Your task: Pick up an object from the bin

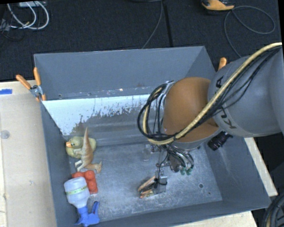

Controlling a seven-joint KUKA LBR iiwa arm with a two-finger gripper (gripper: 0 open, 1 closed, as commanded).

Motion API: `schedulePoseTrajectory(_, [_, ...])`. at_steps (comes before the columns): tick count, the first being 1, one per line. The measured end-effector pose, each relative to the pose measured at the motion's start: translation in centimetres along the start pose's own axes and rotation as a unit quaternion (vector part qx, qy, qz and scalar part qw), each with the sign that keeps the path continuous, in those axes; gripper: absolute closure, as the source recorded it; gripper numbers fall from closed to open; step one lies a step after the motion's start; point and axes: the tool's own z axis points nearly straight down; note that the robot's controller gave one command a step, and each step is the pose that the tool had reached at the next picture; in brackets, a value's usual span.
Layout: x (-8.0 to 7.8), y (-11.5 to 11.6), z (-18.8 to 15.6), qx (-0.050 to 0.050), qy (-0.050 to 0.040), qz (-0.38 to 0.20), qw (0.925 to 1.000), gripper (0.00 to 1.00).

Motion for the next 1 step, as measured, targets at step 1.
schedulePoseTrajectory(1, [-0.17, -0.02, -0.43, 0.000, -0.0037, 0.001, 1.0000, 0.00])
